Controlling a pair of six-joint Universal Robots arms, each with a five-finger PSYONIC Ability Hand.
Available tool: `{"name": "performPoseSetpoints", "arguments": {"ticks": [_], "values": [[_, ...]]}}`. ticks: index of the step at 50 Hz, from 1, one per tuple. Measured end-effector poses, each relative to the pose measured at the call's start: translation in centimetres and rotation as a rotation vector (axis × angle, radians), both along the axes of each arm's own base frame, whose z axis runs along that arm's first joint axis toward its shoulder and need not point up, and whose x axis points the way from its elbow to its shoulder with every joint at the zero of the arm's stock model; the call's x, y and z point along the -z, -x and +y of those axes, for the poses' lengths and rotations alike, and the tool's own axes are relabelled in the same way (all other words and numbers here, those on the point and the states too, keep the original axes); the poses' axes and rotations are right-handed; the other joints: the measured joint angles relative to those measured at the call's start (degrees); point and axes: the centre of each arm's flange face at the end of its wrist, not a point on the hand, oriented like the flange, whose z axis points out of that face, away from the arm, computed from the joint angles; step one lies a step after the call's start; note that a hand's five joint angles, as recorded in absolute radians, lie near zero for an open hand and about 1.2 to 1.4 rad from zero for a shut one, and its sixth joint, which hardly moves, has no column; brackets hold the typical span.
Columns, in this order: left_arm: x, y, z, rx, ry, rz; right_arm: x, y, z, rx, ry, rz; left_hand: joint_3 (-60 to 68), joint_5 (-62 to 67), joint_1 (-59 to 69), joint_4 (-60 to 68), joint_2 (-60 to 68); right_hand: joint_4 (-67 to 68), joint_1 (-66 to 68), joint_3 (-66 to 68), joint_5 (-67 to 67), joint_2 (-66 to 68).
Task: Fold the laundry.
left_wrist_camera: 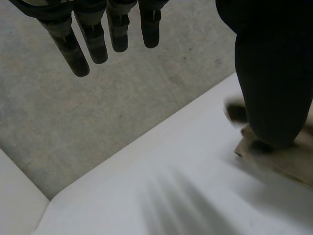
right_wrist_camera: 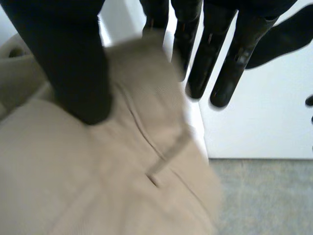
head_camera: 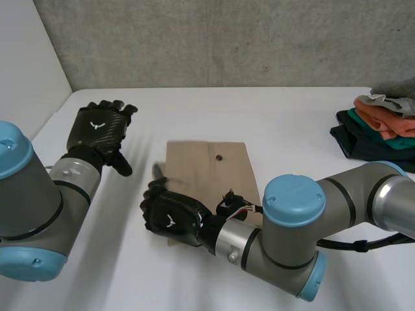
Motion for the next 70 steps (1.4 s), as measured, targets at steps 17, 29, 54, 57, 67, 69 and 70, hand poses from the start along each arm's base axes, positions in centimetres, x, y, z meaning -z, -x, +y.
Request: {"name": "performPoseSetpoints", "arguments": {"ticks": [17, 29, 54, 57, 67, 69, 70], "values": [[-2.2, 4.6, -0.4, 0.113, 0.061, 0.096, -11.2, 6.8, -7.3, 0.695, -0.803, -0.575, 0.0, 0.0, 0.0, 0.0, 0.0, -23.5, -20.8, -25.1, -24.2, -23.1], [4.8, 9.4, 1.4, 0.211, -0.21, -0.029, -6.1, 8.2, -11.6, 0.907, -0.954, -0.417, 0.0, 0.0, 0.0, 0.0, 0.0, -23.5, -20.8, -25.1, -24.2, -23.1], [2.5, 8.3, 1.5, 0.169, -0.126, -0.202, -6.1, 7.8, -11.7, 0.889, -0.759, -0.307, 0.0, 0.0, -0.2, 0.0, 0.0, -23.5, -23.3, -25.1, -24.4, -23.1], [-1.2, 8.3, 1.8, 0.209, -0.048, -0.129, -7.4, 8.4, -10.4, 0.865, -0.725, -0.358, 0.0, 0.0, -0.2, 0.0, 0.0, -23.5, -23.3, -25.1, -24.4, -23.1], [-6.7, 7.5, 3.8, 0.569, -0.056, 0.015, -5.2, 8.3, -2.0, 0.703, -0.665, -0.395, 0.0, 0.0, -0.1, 0.0, 0.0, -23.5, -23.3, -25.1, -24.4, -23.1], [-6.8, 7.2, 4.2, 0.637, -0.099, 0.026, -3.8, 8.1, -0.7, 0.681, -0.669, -0.379, 0.0, 0.0, -0.1, 0.0, 0.0, -23.5, -23.3, -25.1, -24.4, -23.1], [-6.9, 7.1, 4.3, 0.658, -0.114, 0.03, -3.3, 8.0, -0.3, 0.676, -0.672, -0.372, 0.0, 0.0, -0.1, 0.0, 0.0, -23.5, -23.3, -25.1, -24.4, -23.1]]}}
